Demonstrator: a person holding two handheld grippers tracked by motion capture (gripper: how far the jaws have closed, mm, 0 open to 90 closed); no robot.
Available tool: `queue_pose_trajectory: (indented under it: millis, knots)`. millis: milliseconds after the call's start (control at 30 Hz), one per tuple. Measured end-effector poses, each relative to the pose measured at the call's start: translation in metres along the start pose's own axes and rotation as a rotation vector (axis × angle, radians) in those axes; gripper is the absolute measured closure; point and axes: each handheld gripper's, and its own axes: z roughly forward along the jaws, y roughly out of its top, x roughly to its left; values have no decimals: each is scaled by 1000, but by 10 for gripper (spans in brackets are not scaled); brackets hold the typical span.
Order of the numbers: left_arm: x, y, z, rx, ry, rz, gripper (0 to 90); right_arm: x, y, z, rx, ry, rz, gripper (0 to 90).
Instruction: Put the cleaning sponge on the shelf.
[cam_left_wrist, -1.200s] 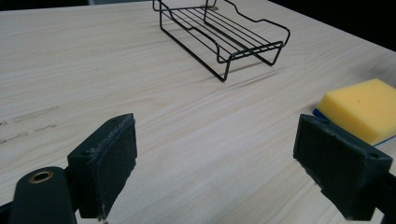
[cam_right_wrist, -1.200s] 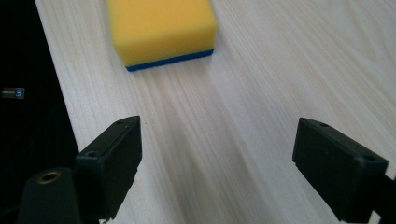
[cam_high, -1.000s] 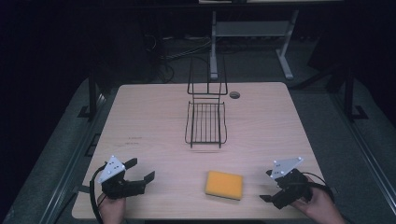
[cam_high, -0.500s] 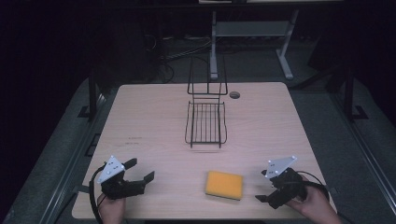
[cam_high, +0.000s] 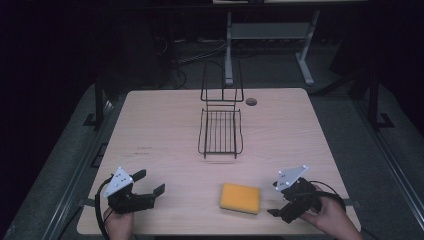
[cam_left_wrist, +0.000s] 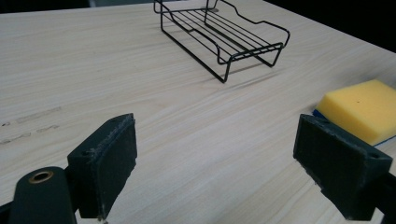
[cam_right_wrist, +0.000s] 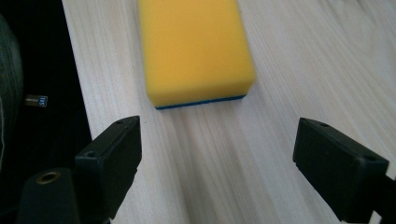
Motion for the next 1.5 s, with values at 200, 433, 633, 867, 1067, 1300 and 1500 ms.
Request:
queue_pose_trajectory:
  millis: [200, 433, 633, 867, 1067, 1300, 1500]
  knots:
    - [-1, 0, -1, -4, -1, 0, 128, 2, 10, 5, 20, 10, -29, 148]
    - [-1, 0, -1, -6, -2, -1, 128, 3, 19, 12, 27, 26, -47, 146]
    - [0, 0, -2, -9, 1, -2, 128, 5, 27, 15, 34, 39, -62, 146]
    - [1, 0, -2, -12, 0, -7, 128, 6, 38, 20, 56, 52, -88, 142]
    - [1, 0, -3, -14, -1, -7, 128, 7, 48, 26, 73, 69, -102, 142]
    - [1, 0, -2, -11, -2, -5, 128, 7, 56, 30, 86, 76, -117, 138]
    - [1, 0, -2, -13, -4, -7, 128, 7, 62, 33, 92, 79, -124, 138]
